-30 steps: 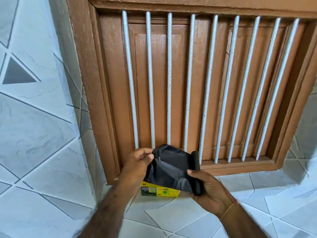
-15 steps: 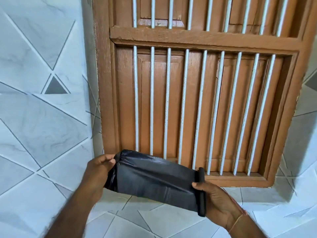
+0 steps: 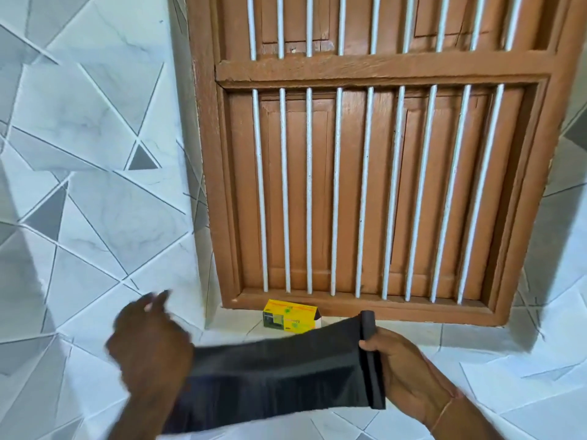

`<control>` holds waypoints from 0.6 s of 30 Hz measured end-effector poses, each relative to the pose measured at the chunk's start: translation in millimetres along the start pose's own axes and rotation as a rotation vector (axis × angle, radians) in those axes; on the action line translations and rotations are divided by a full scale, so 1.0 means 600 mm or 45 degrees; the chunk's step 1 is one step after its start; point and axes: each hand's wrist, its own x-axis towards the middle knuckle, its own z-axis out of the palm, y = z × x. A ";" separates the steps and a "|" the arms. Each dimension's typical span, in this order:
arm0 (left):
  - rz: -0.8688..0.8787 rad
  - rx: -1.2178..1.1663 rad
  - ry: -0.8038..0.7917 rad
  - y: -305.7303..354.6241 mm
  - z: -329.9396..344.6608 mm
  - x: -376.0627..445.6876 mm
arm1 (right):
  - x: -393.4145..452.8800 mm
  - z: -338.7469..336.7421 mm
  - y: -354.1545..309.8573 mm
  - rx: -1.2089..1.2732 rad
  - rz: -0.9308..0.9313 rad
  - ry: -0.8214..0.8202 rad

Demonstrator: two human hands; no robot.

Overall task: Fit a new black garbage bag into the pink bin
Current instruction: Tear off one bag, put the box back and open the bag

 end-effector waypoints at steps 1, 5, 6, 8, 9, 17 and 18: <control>0.202 -0.167 0.014 0.048 -0.013 -0.027 | -0.007 0.015 0.002 -0.050 -0.031 -0.044; 0.389 -0.868 -1.214 0.218 -0.063 -0.123 | -0.028 0.069 0.001 -0.115 -0.061 -0.263; 0.340 -0.957 -1.407 0.211 -0.056 -0.122 | -0.031 0.075 0.000 -0.095 -0.057 -0.279; 0.223 -1.101 -1.530 0.186 -0.051 -0.113 | -0.033 0.077 -0.001 -0.067 -0.043 -0.249; 0.198 -1.136 -1.529 0.174 -0.050 -0.105 | -0.034 0.073 0.001 -0.078 -0.033 -0.220; 0.704 -0.682 -1.360 0.138 -0.112 -0.025 | -0.050 0.088 0.033 -0.334 -0.078 0.155; 0.718 -0.680 -1.360 0.132 -0.125 -0.017 | -0.053 0.089 0.032 -0.306 -0.067 0.187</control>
